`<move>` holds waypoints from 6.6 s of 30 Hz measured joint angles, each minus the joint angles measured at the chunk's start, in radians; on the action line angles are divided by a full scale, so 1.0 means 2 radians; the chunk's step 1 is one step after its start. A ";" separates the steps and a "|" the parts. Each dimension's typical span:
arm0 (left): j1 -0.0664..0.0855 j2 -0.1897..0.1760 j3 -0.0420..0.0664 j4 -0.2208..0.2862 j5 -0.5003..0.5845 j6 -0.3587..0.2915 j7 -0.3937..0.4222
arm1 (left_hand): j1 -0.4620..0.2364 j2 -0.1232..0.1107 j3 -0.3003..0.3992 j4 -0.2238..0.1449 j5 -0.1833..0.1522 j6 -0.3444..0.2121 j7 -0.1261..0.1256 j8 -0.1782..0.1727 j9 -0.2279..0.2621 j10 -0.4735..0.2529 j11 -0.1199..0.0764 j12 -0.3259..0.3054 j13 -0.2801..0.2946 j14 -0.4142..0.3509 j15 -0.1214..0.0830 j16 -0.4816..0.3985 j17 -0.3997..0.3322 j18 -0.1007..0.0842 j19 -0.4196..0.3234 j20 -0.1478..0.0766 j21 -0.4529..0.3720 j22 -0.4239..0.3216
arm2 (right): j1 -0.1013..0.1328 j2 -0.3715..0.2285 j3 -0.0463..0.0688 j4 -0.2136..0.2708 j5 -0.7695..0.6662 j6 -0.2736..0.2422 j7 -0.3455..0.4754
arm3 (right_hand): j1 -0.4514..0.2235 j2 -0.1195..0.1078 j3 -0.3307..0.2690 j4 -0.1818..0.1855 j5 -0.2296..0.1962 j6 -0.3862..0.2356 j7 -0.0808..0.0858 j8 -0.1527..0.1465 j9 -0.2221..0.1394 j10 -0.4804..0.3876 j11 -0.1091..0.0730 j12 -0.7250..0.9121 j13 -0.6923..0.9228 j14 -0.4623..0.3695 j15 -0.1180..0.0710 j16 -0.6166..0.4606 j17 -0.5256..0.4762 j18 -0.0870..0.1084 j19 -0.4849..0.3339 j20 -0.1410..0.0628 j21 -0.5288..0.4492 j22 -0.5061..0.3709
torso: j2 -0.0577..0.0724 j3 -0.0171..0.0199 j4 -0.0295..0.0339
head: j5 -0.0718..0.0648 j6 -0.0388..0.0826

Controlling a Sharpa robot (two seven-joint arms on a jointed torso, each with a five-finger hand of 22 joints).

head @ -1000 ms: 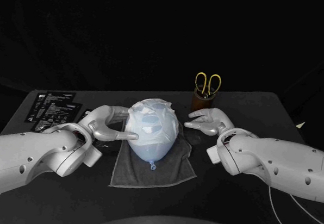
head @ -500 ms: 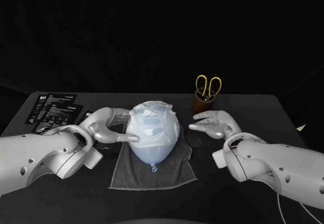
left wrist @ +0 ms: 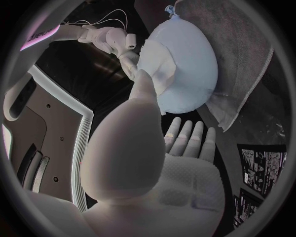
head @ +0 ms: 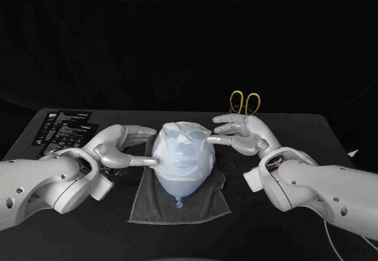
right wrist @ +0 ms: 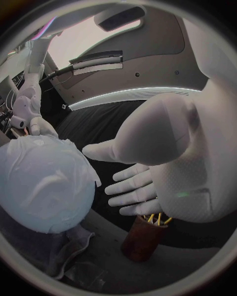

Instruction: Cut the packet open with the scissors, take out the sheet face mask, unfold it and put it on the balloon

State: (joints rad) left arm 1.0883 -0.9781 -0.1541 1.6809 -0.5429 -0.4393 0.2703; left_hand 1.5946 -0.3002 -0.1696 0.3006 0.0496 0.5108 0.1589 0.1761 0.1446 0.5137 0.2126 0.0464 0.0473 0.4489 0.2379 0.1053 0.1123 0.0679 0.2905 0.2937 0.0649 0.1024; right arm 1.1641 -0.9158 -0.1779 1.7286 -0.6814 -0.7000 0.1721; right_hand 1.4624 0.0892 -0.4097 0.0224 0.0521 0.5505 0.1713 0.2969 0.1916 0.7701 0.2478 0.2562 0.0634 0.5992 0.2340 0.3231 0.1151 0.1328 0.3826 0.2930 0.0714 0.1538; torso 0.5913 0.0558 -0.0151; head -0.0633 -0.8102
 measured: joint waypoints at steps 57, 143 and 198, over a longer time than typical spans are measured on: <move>0.017 -0.013 0.025 0.019 -0.044 0.056 -0.061 | -0.003 0.066 0.226 -0.015 0.000 0.268 -0.031 0.112 0.054 0.341 -0.098 0.483 0.354 0.506 -0.144 0.674 0.594 0.031 0.464 -0.118 0.585 0.464 | 0.022 0.103 0.001 -0.078 -0.144 0.106 -0.051 | -0.033 -0.154 0.095 0.139 0.000 -0.103 -0.011 -0.072 -0.030 -0.079 0.012 -0.040 0.002 -0.103 0.018 -0.055 -0.021 -0.017 -0.073 0.000 -0.014 -0.027 | -0.001 0.0003 -0.0008 | 0.033 -0.005; 0.016 0.006 0.024 0.006 -0.190 0.020 -0.222 | -0.008 0.103 0.109 -0.007 -0.002 0.268 -0.085 0.284 0.172 0.476 -0.140 0.733 0.630 0.507 -0.177 0.730 0.598 0.000 0.566 -0.142 0.697 0.604 | 0.022 0.093 0.002 -0.069 -0.158 0.122 -0.095 | -0.027 -0.140 0.107 0.138 0.000 -0.069 -0.008 -0.056 -0.018 -0.079 0.012 -0.030 0.003 -0.103 0.018 -0.045 -0.018 -0.017 -0.073 0.000 -0.014 -0.026 | -0.001 0.0001 -0.0006 | 0.037 -0.024; 0.005 -0.002 0.023 0.035 -0.083 0.004 -0.100 | -0.032 0.052 0.213 -0.021 0.000 0.180 0.001 0.105 0.049 0.380 -0.068 0.614 0.514 0.510 -0.119 0.706 0.598 0.012 0.513 -0.096 0.645 0.563 | 0.020 0.094 0.002 -0.070 -0.159 0.122 -0.099 | -0.027 -0.140 0.107 0.138 0.000 -0.065 -0.008 -0.056 -0.017 -0.080 0.011 -0.028 0.003 -0.103 0.018 -0.043 -0.017 -0.017 -0.073 0.000 -0.014 -0.026 | 0.000 0.0003 -0.0008 | 0.036 -0.025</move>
State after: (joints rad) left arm 1.0991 -0.9825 -0.1080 1.7517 -0.7094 -0.4318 0.0700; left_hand 1.5313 -0.1955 0.2571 0.2579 0.0496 0.8705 0.1603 0.3868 0.2429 1.2745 0.0771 1.2743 1.0761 1.4687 0.0005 1.5170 1.3081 0.0915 1.3172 0.1021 1.3546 1.2289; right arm 1.2047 -0.7272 -0.1745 1.5881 -0.9992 -0.4561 -0.0253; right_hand 1.4091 -0.1906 -0.1955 0.2993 0.0521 0.4199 0.1554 0.1854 0.1572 0.6108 0.2698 0.2000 0.0690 0.3929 0.2696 0.2365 0.0806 0.0983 0.2372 0.2932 0.0428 0.1016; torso 0.5904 0.0565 -0.0168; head 0.0079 -0.8595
